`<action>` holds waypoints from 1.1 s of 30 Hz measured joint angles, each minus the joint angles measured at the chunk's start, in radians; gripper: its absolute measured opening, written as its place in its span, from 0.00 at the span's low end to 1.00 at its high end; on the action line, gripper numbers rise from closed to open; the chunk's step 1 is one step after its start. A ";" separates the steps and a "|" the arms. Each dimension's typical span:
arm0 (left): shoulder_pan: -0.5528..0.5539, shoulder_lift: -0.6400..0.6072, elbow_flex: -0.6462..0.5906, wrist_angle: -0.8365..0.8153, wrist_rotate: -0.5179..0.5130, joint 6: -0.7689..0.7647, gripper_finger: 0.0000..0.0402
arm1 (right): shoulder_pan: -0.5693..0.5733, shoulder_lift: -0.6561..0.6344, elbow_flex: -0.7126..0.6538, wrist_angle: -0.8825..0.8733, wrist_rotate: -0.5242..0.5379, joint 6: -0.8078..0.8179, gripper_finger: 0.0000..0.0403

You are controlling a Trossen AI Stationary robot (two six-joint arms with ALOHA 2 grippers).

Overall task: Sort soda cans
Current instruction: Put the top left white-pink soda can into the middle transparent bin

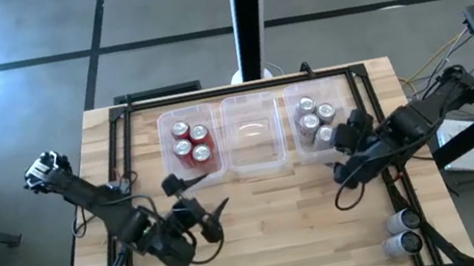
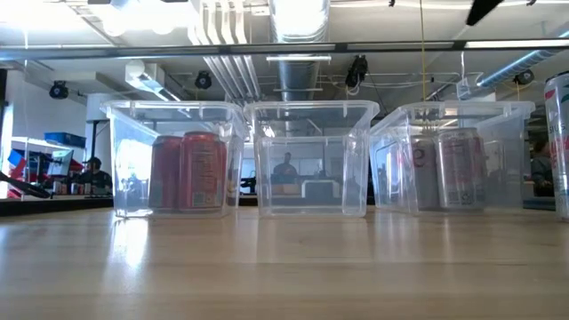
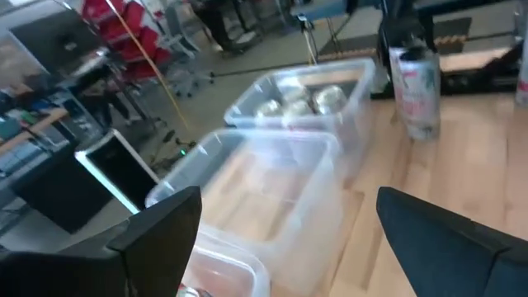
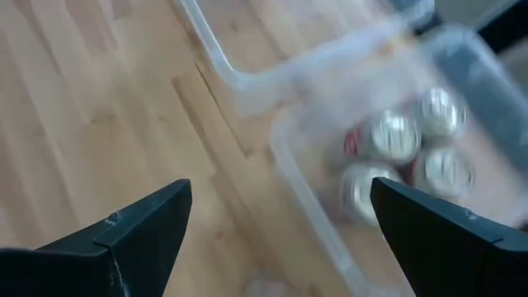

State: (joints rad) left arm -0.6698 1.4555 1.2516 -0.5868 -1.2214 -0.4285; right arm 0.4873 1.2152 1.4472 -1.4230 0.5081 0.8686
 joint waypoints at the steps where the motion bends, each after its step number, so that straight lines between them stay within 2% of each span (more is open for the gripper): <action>1: 0.006 0.000 -0.023 0.020 0.020 0.000 0.87 | 0.000 0.002 0.003 -0.020 -0.022 0.037 0.91; 3: 0.021 -0.001 -0.066 0.064 0.062 0.001 0.87 | 0.000 0.004 0.001 -0.042 -0.063 0.069 0.91; 6: 0.037 -0.001 -0.135 0.188 0.178 0.050 0.87 | 0.011 0.015 -0.007 -0.047 -0.113 0.074 0.91; 8: 0.043 -0.001 -0.187 0.376 0.281 0.139 0.87 | 0.020 0.030 -0.008 -0.051 -0.125 0.074 0.91; 14: 0.044 0.055 -0.339 1.016 0.749 0.506 0.87 | 0.055 0.064 -0.009 -0.094 -0.171 0.051 0.91; 16: 0.044 0.073 -0.360 1.141 0.817 0.576 0.87 | 0.077 0.070 -0.016 -0.099 -0.173 0.002 0.91; 19: 0.045 0.099 -0.364 1.216 0.798 0.602 0.87 | 0.106 0.081 -0.032 -0.134 -0.208 -0.047 0.91; 23: 0.047 0.134 -0.337 1.220 0.700 0.596 0.87 | 0.115 0.084 -0.064 -0.147 -0.294 -0.032 0.91; 26: 0.053 0.190 -0.300 1.211 0.637 0.604 0.87 | 0.142 0.083 -0.096 -0.148 -0.307 -0.051 0.91; 33: 0.066 0.353 -0.189 1.198 0.626 0.592 0.87 | 0.127 0.079 -0.150 -0.149 -0.326 -0.073 0.91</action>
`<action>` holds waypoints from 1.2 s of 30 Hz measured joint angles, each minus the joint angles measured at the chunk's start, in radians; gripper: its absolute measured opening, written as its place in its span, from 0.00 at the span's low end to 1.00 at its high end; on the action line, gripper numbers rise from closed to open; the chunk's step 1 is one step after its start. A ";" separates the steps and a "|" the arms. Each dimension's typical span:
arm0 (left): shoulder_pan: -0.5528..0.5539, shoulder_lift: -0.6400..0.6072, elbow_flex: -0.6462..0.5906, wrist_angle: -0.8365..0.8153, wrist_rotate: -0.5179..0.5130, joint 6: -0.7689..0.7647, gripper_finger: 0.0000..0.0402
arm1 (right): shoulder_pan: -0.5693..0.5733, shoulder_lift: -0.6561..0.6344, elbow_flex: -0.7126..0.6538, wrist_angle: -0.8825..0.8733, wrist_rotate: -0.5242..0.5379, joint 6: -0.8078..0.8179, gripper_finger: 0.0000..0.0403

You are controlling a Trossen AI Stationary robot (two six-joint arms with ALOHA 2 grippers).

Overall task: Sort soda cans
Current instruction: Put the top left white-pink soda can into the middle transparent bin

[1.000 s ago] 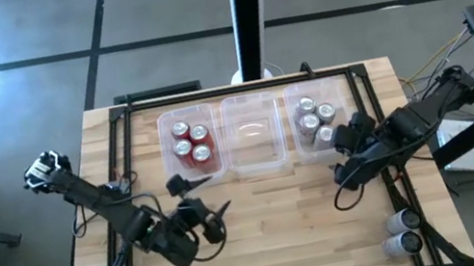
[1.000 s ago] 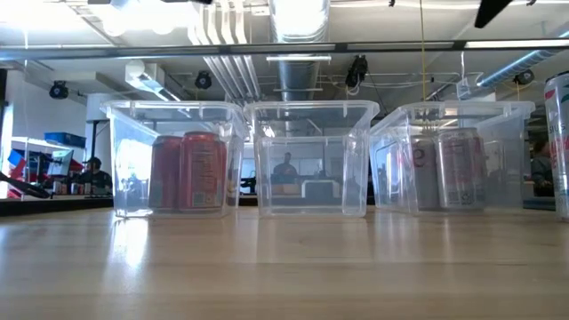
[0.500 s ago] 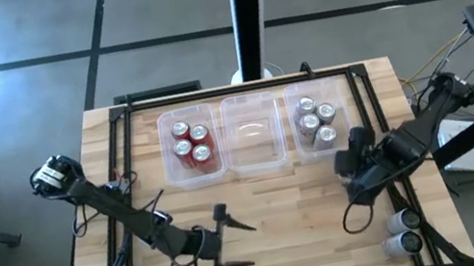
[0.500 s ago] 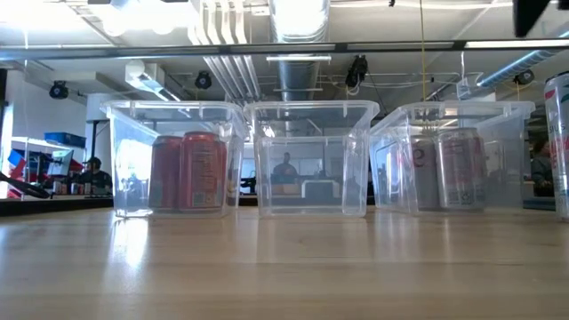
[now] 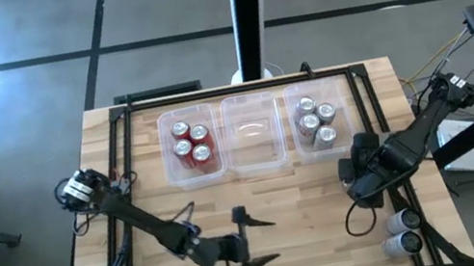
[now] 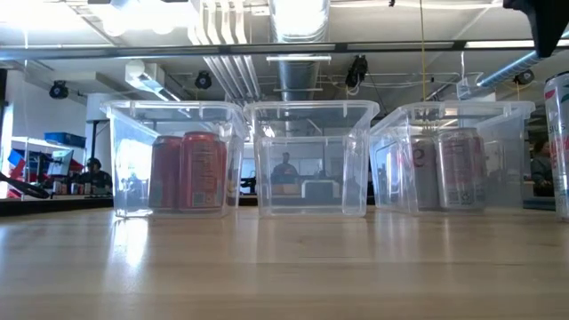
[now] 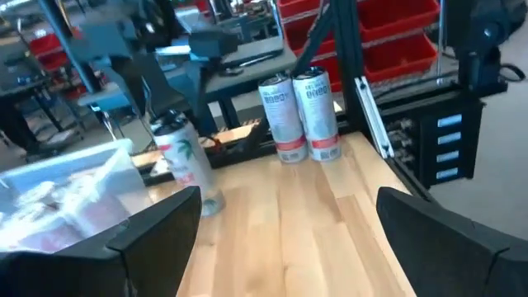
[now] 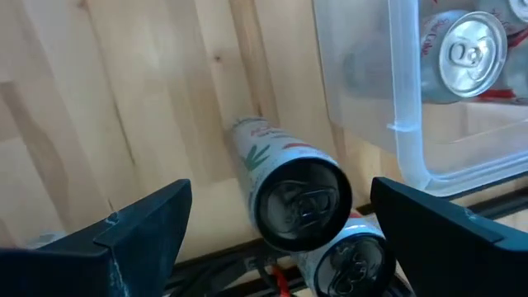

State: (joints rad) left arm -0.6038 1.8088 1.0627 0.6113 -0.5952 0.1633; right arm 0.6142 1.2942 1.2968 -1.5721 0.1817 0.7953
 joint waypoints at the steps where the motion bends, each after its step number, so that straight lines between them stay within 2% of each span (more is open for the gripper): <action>1: 0.004 0.025 0.021 -0.002 -0.003 -0.013 0.87 | -0.002 -0.004 0.000 0.000 -0.001 0.001 0.91; 5: 0.012 0.114 0.118 -0.014 -0.018 -0.049 0.87 | -0.001 -0.031 -0.004 0.000 -0.001 0.026 0.91; 10: 0.012 0.209 0.234 -0.123 -0.018 -0.080 0.87 | -0.001 -0.066 -0.047 0.002 -0.031 0.076 0.91; 14: 0.011 0.234 0.313 -0.150 -0.021 -0.089 0.86 | -0.012 -0.094 -0.111 0.008 -0.031 0.077 0.91; 18: -0.004 0.232 0.328 -0.160 -0.014 -0.089 0.84 | -0.031 -0.136 -0.169 0.041 -0.029 0.095 0.91; 22: -0.017 0.209 0.285 -0.132 0.004 -0.067 0.84 | -0.062 -0.181 -0.227 0.088 -0.035 0.096 0.91; 27: -0.013 0.140 0.183 -0.094 0.001 -0.111 0.84 | -0.095 -0.211 -0.301 0.171 -0.059 0.111 0.91; 29: -0.014 0.102 0.116 -0.010 0.000 -0.117 0.84 | -0.115 -0.215 -0.328 0.184 -0.060 0.132 0.91; 36: -0.056 0.006 -0.146 0.478 0.002 -0.044 0.84 | -0.157 -0.219 -0.380 0.240 -0.134 0.167 0.88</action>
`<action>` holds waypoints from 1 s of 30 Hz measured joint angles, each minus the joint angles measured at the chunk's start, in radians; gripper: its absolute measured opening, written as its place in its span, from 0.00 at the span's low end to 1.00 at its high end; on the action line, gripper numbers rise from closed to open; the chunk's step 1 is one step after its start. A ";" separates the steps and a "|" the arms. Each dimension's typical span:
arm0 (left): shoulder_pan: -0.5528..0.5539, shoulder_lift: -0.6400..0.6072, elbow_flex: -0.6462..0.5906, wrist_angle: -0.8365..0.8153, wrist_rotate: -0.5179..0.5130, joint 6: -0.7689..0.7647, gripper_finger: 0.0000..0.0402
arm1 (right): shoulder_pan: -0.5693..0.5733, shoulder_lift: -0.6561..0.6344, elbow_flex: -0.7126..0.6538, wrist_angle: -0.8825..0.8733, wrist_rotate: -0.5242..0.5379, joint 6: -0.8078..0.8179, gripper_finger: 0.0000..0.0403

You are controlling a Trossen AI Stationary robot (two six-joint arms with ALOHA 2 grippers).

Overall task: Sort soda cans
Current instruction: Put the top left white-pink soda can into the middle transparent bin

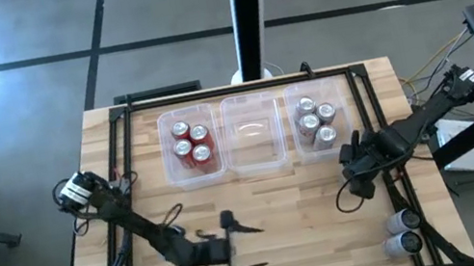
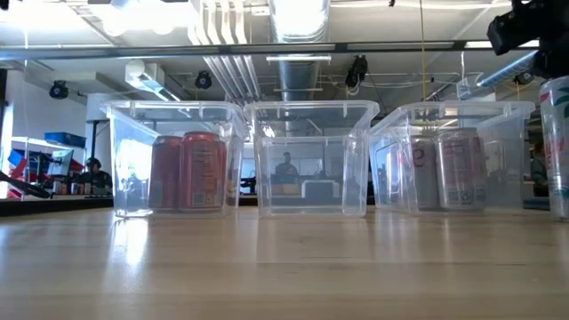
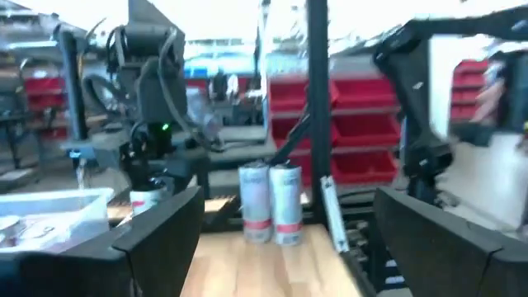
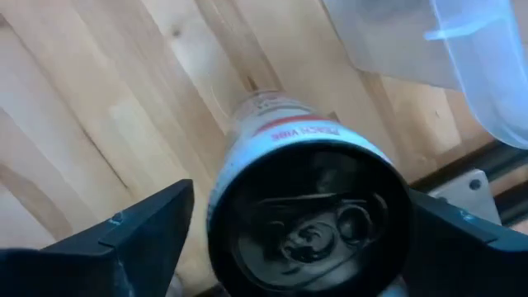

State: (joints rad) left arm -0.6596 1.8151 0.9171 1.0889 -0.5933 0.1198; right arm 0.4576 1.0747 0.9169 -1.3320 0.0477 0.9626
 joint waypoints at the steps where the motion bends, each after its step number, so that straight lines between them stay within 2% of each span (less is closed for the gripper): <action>1: -0.006 -0.002 -0.028 0.053 0.002 0.011 0.84 | 0.000 0.000 -0.001 0.005 0.000 0.003 0.86; 6: -0.008 -0.012 -0.106 0.338 -0.001 0.003 0.84 | -0.007 0.000 -0.001 0.025 0.004 0.019 0.69; 8: -0.009 -0.012 -0.119 0.393 -0.001 -0.019 0.84 | -0.010 0.000 -0.001 0.026 0.004 0.023 0.63; 11: -0.012 -0.014 -0.134 0.383 0.030 -0.080 0.84 | -0.011 0.002 0.004 0.032 0.002 0.021 0.61; 14: -0.012 -0.013 -0.142 0.372 0.074 -0.065 0.84 | -0.011 0.023 0.023 0.049 -0.007 0.017 0.61; 17: -0.012 -0.030 -0.142 0.412 -0.035 -0.051 0.84 | -0.012 0.066 0.072 0.071 -0.065 0.016 0.61; 20: -0.013 -0.055 -0.149 0.428 -0.158 -0.041 0.84 | -0.011 0.126 0.165 0.095 -0.119 0.013 0.61; 23: -0.016 -0.077 -0.165 0.430 -0.166 -0.003 0.84 | -0.011 0.200 0.299 0.088 -0.137 0.009 0.61; 27: -0.019 -0.106 -0.171 0.482 -0.128 -0.001 0.84 | -0.012 0.315 0.511 0.096 -0.084 -0.057 0.61; 30: -0.022 -0.117 -0.175 0.483 -0.004 0.013 0.84 | -0.021 0.418 0.697 0.093 -0.058 -0.134 0.61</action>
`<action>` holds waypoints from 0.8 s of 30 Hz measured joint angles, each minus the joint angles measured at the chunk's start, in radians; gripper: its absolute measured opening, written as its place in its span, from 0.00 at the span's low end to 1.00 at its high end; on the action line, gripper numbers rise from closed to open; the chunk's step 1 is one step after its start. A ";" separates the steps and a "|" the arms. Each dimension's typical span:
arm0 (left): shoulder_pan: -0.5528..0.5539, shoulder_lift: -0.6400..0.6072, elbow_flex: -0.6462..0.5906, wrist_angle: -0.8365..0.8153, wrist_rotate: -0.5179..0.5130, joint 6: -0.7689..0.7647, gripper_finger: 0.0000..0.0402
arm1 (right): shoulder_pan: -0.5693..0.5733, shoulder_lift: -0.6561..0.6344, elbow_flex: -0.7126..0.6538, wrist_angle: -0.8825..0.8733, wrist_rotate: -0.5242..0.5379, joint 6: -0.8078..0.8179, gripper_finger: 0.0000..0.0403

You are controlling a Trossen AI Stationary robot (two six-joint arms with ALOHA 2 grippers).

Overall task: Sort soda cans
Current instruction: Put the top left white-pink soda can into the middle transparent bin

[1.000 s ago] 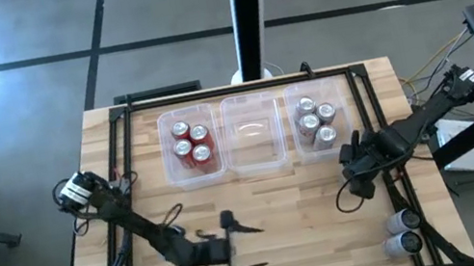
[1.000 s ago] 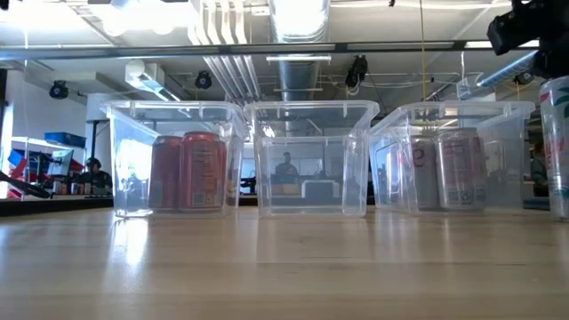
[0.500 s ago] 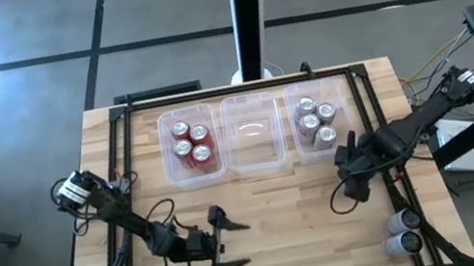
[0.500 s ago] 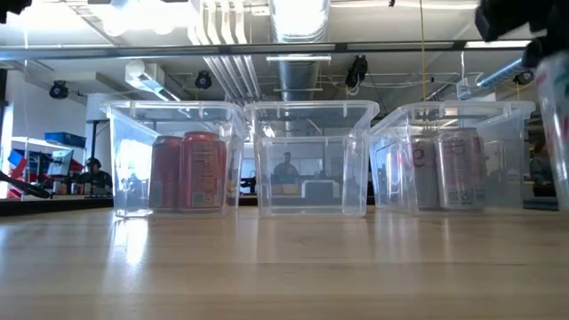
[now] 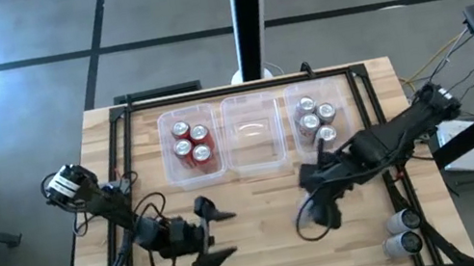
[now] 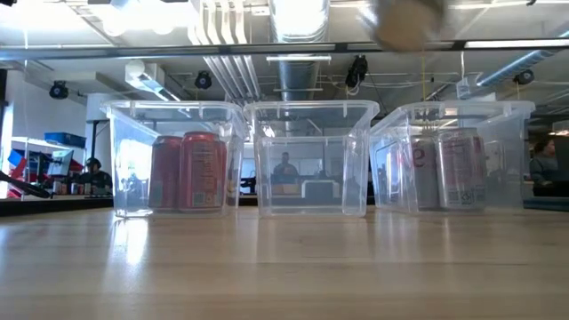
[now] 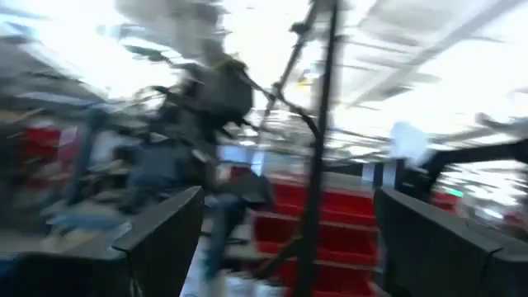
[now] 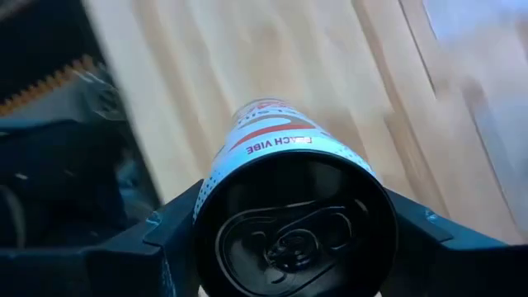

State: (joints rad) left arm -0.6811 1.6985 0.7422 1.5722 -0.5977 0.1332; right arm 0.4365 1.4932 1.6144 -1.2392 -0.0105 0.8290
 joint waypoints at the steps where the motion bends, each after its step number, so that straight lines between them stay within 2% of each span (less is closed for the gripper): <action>1: -0.001 -0.001 -0.001 -0.001 0.044 0.013 0.84 | -0.005 0.032 0.063 0.000 0.004 -0.026 0.61; 4: -0.006 -0.001 -0.013 -0.002 0.125 0.062 0.84 | -0.025 0.115 0.253 -0.029 0.024 -0.123 0.61; 8: -0.018 -0.032 -0.047 -0.001 0.113 0.086 0.84 | -0.073 0.204 0.463 -0.106 0.100 -0.229 0.61; 14: -0.063 -0.085 -0.121 -0.001 0.111 0.085 0.84 | -0.213 0.301 0.682 -0.282 0.214 -0.309 0.61; 17: -0.077 -0.103 -0.153 0.000 0.111 0.048 0.84 | -0.317 0.347 0.727 -0.341 0.275 -0.344 0.61; 21: -0.080 -0.119 -0.184 -0.002 0.110 0.033 0.84 | -0.447 0.414 0.729 -0.244 0.245 -0.483 0.61; 24: -0.080 -0.122 -0.191 -0.002 0.110 0.062 0.84 | -0.551 0.468 0.729 -0.245 0.231 -0.551 0.61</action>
State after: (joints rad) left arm -0.7609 1.5768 0.5508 1.5705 -0.4881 0.1957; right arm -0.1147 1.9613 2.3436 -1.4842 0.2205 0.2783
